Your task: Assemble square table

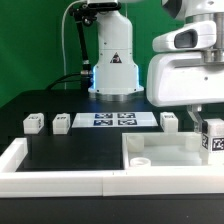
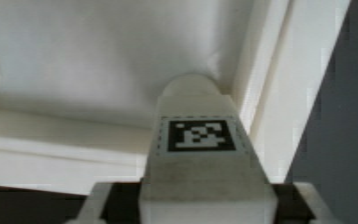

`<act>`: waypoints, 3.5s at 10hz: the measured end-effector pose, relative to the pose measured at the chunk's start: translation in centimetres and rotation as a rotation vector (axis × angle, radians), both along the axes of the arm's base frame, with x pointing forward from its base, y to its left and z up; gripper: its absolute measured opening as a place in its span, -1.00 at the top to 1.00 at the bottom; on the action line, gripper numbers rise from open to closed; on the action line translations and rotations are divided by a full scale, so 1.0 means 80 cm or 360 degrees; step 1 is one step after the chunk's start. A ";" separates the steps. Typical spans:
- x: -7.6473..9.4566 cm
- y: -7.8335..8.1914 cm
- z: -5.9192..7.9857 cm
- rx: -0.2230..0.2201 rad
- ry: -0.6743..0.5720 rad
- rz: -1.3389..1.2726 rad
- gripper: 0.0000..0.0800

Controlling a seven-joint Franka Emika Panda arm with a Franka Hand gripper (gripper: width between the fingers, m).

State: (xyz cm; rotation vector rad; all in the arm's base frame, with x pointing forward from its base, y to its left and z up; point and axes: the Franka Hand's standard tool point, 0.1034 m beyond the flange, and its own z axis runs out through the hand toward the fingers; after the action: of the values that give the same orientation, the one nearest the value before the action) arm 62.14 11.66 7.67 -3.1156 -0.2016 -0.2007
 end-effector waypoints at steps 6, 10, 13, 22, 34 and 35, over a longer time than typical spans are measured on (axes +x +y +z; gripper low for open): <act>0.000 0.001 0.000 0.0058 0.0010 -0.0421 0.27; -0.001 0.003 0.000 0.0141 -0.0010 -0.1031 0.27; -0.001 0.002 0.000 0.0187 -0.0008 -0.1390 0.27; -0.003 0.007 0.000 0.0329 0.0050 -0.2362 -0.02; -0.003 0.008 -0.001 0.0153 0.0006 -0.1053 -0.62; -0.003 0.009 -0.001 0.0144 0.0004 -0.0984 -0.62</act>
Offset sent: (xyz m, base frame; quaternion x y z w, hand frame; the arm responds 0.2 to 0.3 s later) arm 0.0000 0.0000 0.0000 0.0000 0.0000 0.1296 0.9916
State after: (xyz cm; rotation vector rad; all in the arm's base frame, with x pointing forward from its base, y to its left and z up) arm 61.89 12.35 7.57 -2.9796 0.7527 -0.1992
